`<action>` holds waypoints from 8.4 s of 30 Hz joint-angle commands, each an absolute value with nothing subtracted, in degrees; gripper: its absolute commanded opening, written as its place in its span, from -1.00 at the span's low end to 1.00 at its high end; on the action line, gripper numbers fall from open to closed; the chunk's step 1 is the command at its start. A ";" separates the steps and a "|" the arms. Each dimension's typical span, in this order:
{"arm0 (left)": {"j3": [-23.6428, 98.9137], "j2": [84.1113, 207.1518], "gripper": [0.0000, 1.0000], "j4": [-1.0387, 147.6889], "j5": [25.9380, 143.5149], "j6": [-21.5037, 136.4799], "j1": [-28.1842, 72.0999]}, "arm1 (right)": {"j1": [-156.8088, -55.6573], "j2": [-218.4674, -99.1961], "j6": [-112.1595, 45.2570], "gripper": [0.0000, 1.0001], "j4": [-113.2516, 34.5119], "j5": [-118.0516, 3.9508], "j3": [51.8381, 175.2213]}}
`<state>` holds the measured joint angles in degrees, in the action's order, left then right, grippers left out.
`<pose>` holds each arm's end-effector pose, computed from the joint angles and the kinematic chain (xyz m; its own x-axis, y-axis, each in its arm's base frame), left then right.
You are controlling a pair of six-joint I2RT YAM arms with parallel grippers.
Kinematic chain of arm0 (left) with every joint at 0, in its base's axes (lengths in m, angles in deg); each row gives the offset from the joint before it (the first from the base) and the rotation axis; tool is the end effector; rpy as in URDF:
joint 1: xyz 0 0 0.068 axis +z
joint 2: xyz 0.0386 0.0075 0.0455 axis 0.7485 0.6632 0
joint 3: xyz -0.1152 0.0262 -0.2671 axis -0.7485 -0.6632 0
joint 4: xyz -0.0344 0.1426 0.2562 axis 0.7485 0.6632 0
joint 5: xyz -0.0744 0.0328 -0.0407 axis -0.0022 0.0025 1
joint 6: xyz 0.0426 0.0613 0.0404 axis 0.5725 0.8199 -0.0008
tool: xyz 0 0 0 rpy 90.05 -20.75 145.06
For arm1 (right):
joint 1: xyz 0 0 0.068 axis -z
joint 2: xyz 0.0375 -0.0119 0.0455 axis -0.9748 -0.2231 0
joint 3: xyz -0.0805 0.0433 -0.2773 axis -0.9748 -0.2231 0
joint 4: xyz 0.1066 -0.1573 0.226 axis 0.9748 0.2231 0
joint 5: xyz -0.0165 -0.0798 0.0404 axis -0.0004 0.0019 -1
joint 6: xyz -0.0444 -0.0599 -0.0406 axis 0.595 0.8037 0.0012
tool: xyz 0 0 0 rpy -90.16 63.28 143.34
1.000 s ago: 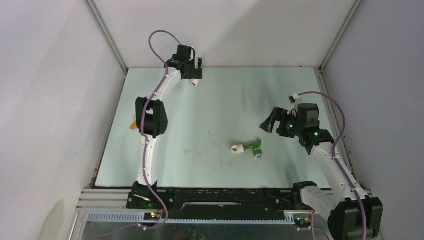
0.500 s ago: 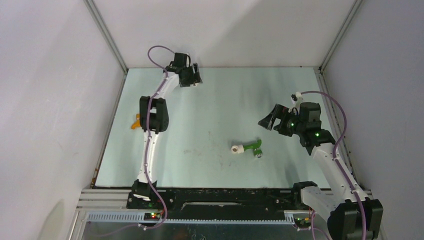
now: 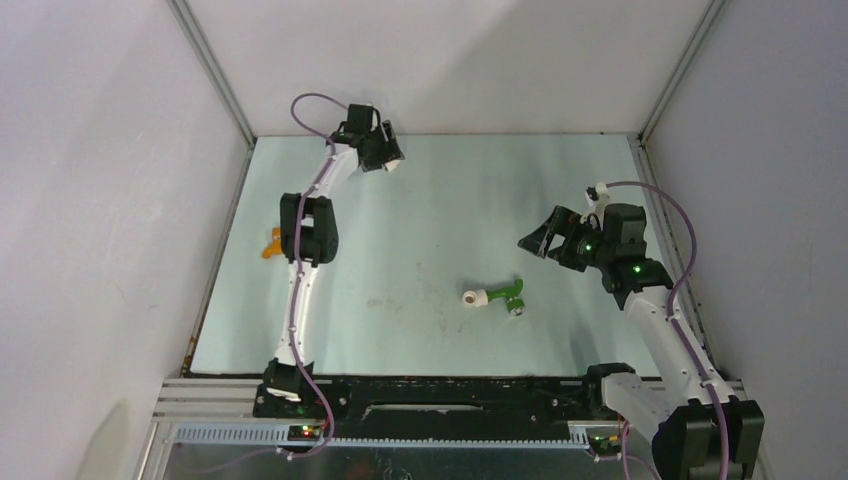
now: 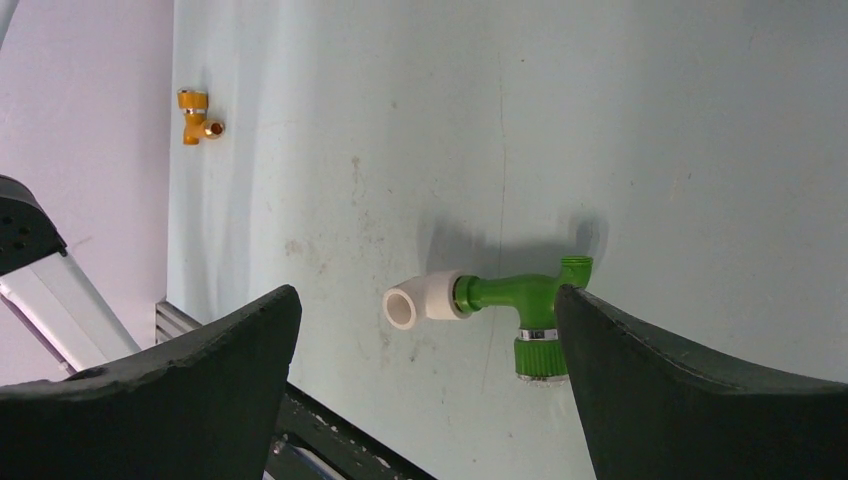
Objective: Install the water faucets
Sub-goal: Move the adaptor to the center of the board, then adjust the adaptor at the center of the board, then pick up the water faucet from the center of the board.
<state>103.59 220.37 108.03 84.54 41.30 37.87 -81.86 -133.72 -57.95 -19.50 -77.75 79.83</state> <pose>0.6453 -0.1314 0.1511 -0.7415 -0.3306 -0.5839 -0.0737 0.9050 -0.4189 0.2594 0.0571 0.2596 -0.7228 0.3989 -0.5643 -0.1020 0.7460 0.6581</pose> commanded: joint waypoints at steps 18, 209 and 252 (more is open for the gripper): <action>106.09 221.79 -0.16 101.94 89.12 35.35 38.77 | -78.73 -134.35 -56.87 0.98 -22.01 -81.85 80.35; -18.52 117.55 0.25 35.70 108.85 4.86 23.32 | -114.63 -163.24 -77.93 -1.00 -57.59 -97.07 95.68; 32.66 153.60 -1.00 106.53 65.36 35.48 56.49 | -104.56 -142.15 -60.54 0.86 -27.57 -83.49 82.78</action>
